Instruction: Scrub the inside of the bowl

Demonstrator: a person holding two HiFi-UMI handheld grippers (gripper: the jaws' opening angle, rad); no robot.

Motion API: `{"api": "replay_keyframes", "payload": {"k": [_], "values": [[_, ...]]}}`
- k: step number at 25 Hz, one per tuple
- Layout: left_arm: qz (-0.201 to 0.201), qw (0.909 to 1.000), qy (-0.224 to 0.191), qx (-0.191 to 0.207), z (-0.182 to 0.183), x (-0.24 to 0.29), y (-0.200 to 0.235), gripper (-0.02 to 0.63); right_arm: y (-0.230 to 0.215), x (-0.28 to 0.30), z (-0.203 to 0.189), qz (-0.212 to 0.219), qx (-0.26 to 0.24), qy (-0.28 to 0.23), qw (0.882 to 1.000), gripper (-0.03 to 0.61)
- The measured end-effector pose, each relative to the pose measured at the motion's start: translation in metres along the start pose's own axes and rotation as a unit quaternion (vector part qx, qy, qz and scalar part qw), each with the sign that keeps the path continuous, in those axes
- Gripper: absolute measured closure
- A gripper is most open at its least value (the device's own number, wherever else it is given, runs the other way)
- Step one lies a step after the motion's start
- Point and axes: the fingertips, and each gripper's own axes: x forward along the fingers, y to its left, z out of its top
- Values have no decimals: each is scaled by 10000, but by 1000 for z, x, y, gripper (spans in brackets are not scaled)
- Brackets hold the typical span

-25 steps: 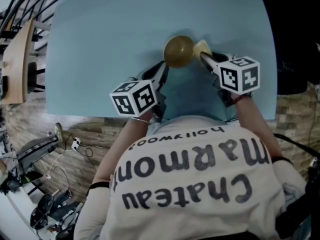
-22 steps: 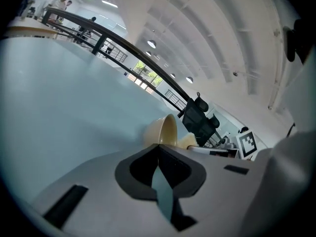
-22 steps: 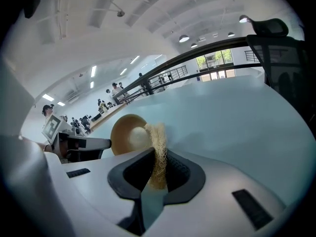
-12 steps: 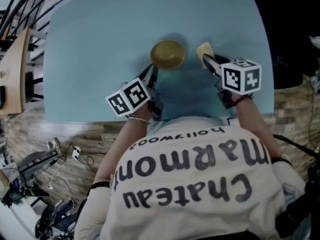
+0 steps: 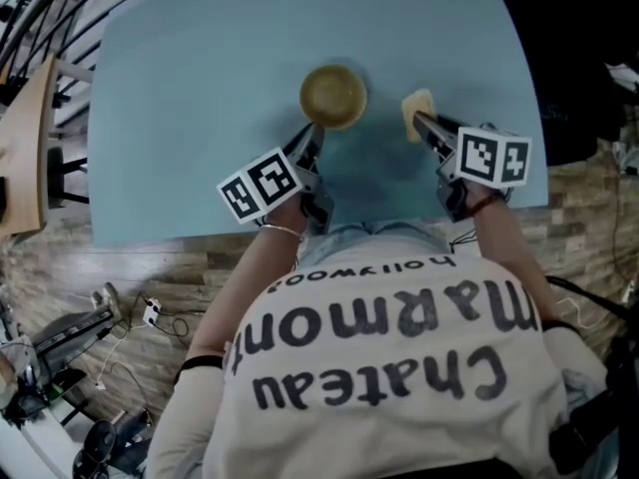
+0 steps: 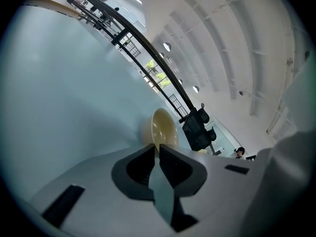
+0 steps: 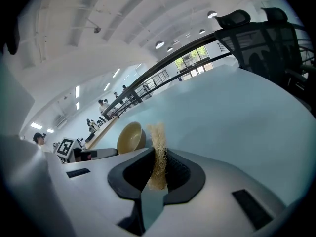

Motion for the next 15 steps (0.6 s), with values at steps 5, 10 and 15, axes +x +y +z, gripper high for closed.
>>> {"api": "replay_keyframes", "payload": {"k": [5, 10, 15], "values": [[-205, 9996, 50, -202, 0, 1, -3, 588, 8, -15, 0, -123, -21, -27, 9999, 515], [-473, 9985, 62, -281, -18, -13, -6, 588, 16, -34, -15, -204, -137, -201, 9995, 515], [-509, 9987, -35, -79, -7, -47, -2, 590, 42, -32, -15, -174, -249, -381, 9988, 515]]}}
